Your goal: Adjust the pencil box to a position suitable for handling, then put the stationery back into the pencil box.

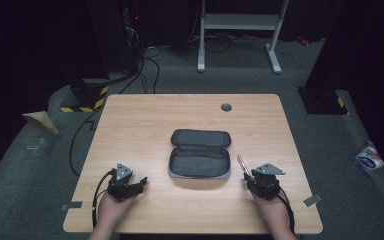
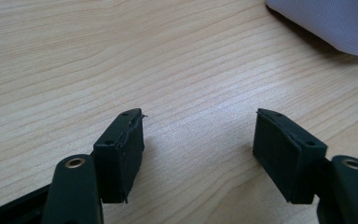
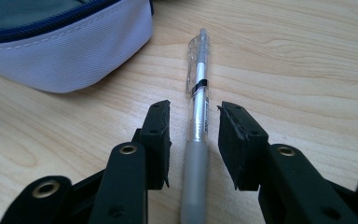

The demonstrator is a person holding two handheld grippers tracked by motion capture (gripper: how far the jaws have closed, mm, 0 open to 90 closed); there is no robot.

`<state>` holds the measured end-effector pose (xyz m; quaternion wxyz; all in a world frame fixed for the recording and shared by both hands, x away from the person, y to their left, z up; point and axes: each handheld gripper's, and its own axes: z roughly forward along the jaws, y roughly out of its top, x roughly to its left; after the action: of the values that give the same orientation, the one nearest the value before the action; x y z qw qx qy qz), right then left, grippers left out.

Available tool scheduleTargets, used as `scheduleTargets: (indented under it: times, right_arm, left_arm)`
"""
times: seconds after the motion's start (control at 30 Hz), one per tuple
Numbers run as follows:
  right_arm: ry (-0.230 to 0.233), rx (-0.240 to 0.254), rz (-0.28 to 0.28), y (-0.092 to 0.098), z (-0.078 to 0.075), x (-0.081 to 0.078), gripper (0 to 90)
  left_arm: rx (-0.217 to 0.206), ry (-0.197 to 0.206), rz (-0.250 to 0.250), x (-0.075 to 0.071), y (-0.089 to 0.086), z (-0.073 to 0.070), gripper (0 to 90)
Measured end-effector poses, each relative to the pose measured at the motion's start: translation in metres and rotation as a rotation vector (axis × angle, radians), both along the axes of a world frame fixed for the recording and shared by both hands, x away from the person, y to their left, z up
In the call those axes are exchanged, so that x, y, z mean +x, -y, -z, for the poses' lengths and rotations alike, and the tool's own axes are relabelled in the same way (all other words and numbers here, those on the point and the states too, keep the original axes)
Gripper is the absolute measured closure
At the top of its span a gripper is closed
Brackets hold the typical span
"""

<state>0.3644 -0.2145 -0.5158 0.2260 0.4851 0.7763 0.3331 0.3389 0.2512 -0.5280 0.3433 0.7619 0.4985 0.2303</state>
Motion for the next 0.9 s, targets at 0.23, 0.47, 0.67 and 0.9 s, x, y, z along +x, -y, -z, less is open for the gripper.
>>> scheduleTargets:
  times: [0.23, 0.47, 0.67, 0.9]
  right_arm:
    - [-0.010, -0.026, 0.000, -0.0036, -0.0001, 0.0047, 65.6]
    - [-0.013, -0.038, -0.001, -0.0027, 0.0009, 0.0002, 65.8]
    - [-0.022, -0.022, 0.005, -0.0004, 0.0029, -0.0021, 70.5]
    - [-0.044, -0.020, 0.003, 0.0002, 0.0012, 0.0006, 78.2]
  left_arm:
    - [-0.002, 0.001, 0.000, 0.0000, 0.0000, 0.0001, 33.6]
    - [-0.002, 0.003, 0.001, 0.0003, 0.0000, 0.0001, 33.6]
    - [-0.001, 0.001, -0.003, -0.0003, 0.0002, 0.0001, 33.5]
    - [0.000, 0.001, 0.000, 0.0001, -0.0002, 0.0001, 33.6]
